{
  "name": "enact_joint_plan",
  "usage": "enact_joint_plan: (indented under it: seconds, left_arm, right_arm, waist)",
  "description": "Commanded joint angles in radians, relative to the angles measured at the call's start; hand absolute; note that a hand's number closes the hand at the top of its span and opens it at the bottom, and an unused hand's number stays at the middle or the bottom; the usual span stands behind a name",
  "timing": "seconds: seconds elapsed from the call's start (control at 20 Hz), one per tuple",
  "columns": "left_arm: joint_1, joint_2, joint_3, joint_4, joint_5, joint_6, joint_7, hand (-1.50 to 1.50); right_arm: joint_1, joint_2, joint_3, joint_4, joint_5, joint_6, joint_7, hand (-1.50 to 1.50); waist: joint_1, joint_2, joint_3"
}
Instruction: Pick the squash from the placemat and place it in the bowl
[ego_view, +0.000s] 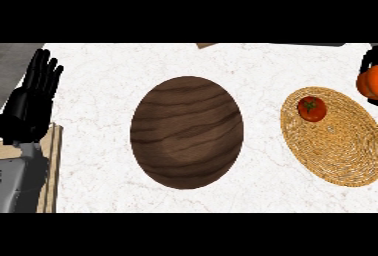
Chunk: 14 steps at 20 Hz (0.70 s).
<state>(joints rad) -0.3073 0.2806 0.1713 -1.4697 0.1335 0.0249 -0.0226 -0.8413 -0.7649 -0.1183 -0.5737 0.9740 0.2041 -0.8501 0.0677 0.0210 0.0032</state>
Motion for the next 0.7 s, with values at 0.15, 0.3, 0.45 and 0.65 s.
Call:
enact_joint_plan:
  seconds: [0.15,0.3,0.45,0.65]
  left_arm:
    - [0.042,-0.007,-0.001,-0.026,-0.012,0.012,0.003,0.00]
    - [0.045,-0.017,-0.003,-0.008,-0.022,0.027,0.010,0.00]
    - [0.025,0.037,0.042,-0.029,0.015,-0.002,0.041,0.00]
    - [0.057,0.020,0.037,-0.008,0.007,-0.005,0.005,0.00]
  right_arm:
    - [-0.186,0.000,-0.063,0.066,-0.102,0.102,-0.152,1.50]
    - [-0.229,0.026,-0.076,0.077,-0.161,0.192,-0.170,1.50]
    - [-0.288,0.056,-0.071,0.062,-0.224,0.352,-0.119,1.50]
    - [-0.375,0.125,-0.046,0.012,-0.280,0.446,-0.001,1.50]
  waist:
    - [-0.029,-0.013,-0.002]
    - [-0.039,-0.014,-0.003]
    - [-0.049,-0.025,-0.004]
    - [-0.065,-0.031,-0.006]
